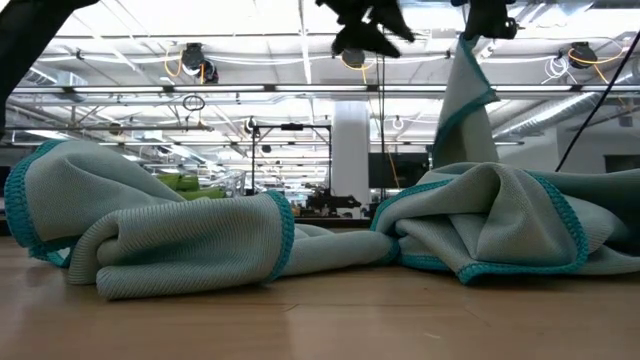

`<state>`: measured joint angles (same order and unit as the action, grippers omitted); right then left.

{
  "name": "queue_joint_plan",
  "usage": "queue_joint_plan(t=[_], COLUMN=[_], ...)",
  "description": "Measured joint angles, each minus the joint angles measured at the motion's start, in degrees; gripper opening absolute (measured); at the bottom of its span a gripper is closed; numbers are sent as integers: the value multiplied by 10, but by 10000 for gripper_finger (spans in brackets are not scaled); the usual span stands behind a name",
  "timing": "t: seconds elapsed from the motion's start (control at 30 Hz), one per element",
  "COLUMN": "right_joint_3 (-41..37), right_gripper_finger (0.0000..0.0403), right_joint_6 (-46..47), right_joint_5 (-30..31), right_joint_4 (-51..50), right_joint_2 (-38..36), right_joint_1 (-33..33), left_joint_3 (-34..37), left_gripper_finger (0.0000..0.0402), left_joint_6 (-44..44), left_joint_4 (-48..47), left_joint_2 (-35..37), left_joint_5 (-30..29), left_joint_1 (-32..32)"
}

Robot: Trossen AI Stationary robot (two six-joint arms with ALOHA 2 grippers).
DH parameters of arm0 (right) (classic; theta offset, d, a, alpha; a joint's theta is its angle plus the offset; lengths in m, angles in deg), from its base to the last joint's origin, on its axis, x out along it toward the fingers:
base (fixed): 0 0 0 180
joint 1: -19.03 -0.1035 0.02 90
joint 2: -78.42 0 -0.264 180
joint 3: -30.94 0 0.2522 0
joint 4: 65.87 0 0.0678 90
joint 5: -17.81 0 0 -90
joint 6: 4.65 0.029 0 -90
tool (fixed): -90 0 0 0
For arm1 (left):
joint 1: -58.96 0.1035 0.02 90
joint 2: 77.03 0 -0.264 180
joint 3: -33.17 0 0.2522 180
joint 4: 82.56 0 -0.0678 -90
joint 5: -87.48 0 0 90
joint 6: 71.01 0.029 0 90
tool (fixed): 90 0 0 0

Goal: Fold microfiber towels
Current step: Fold the top center blue microfiber cloth

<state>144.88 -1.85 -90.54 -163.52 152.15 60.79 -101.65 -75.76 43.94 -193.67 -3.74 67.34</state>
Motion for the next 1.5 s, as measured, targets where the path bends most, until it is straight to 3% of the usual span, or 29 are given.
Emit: queue_joint_plan(t=[0.17, 0.37, 0.53, 0.73, 0.87, 1.03, 1.23, 1.37, 1.5], right_joint_3=[0, 0, 0, 0, 0, 0, 0, 0, 0], right_gripper_finger=[0, 0, 0, 0, 0, 0, 0, 0, 0], right_joint_6=[10, 30, 56, 145, 190, 171, 169, 165, 161], right_joint_5=[-20, -28, -25, -15, -56, -62, -119, -120, -119], right_joint_4=[-3, -2, 17, 65, 79, 61, 59, 62, 65], right_joint_2=[5, 14, 24, 56, 94, 146, 185, 189, 189], right_joint_1=[0, 0, 0, 0, -6, -14, -13, -17, -14], left_joint_3=[61, 165, 235, 267, 282, 281, 281, 281, 281], left_gripper_finger=[270, 308, 312, 312, 313, 313, 323, 336, 330], left_joint_6=[57, 119, 132, 79, 46, -24, -177, -163, -136], left_joint_4=[191, 426, 468, 492, 483, 485, 449, 463, 461], left_joint_2=[0, 0, 0, -1, -5, -1, -12, -29, -30], left_joint_5=[-77, -171, -269, -287, -365, -327, -320, -272, -269], left_joint_1=[-43, -81, -101, -100, -88, -64, -36, -24, -30])
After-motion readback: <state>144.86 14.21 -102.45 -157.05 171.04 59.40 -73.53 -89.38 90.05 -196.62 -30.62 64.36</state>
